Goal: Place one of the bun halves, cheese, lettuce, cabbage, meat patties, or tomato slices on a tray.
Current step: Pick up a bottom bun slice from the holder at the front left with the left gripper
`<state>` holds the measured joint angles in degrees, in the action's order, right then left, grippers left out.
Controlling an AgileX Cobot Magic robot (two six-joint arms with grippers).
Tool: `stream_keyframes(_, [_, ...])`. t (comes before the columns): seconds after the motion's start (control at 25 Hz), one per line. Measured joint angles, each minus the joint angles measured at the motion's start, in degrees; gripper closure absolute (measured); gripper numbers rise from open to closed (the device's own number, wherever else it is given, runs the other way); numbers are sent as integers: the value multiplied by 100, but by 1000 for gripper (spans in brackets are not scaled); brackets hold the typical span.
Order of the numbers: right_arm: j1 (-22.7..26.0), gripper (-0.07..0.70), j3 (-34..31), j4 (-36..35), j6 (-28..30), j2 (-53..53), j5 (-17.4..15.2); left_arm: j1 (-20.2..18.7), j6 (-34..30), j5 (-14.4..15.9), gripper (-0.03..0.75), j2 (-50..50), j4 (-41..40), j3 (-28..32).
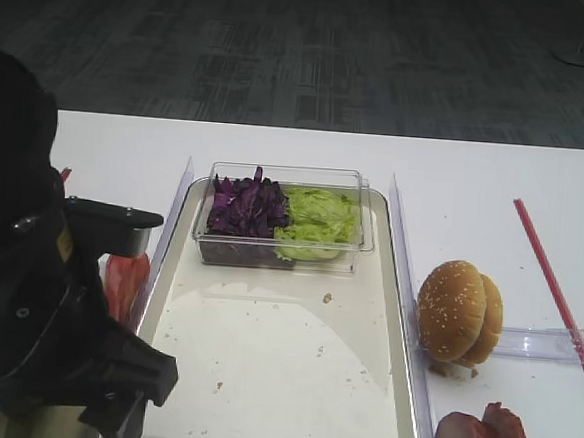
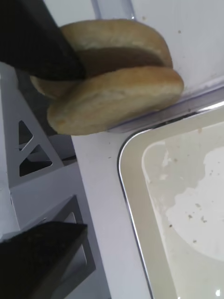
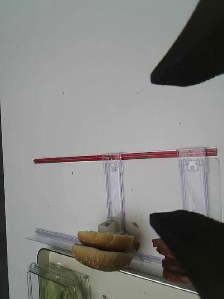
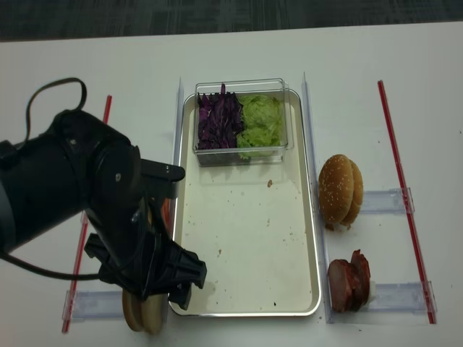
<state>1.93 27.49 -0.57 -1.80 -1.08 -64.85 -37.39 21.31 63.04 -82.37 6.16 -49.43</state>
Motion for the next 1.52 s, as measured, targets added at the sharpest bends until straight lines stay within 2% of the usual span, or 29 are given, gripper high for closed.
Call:
stream_keyframes(0.16, [0, 61, 0, 0, 0, 0, 0, 0, -23, -34, 150, -135, 0, 0])
stream_keyframes(0.44, [0, 61, 0, 0, 0, 0, 0, 0, -36, -265, 150, -136, -48, 0])
stream_keyframes(0.72, [0, 61, 0, 0, 0, 0, 0, 0, -36, -268, 153, -144, -125, 0])
stream_keyframes(1.04, [0, 61, 0, 0, 0, 0, 0, 0, -36, -230, 235, -148, -129, 0])
stream_keyframes(1.32, [0, 61, 0, 0, 0, 0, 0, 0, -36, -102, 256, -422, -209, 0])
stream_keyframes(1.52, [0, 61, 0, 0, 0, 0, 0, 0, -36, -90, 324, -481, -331, 0])
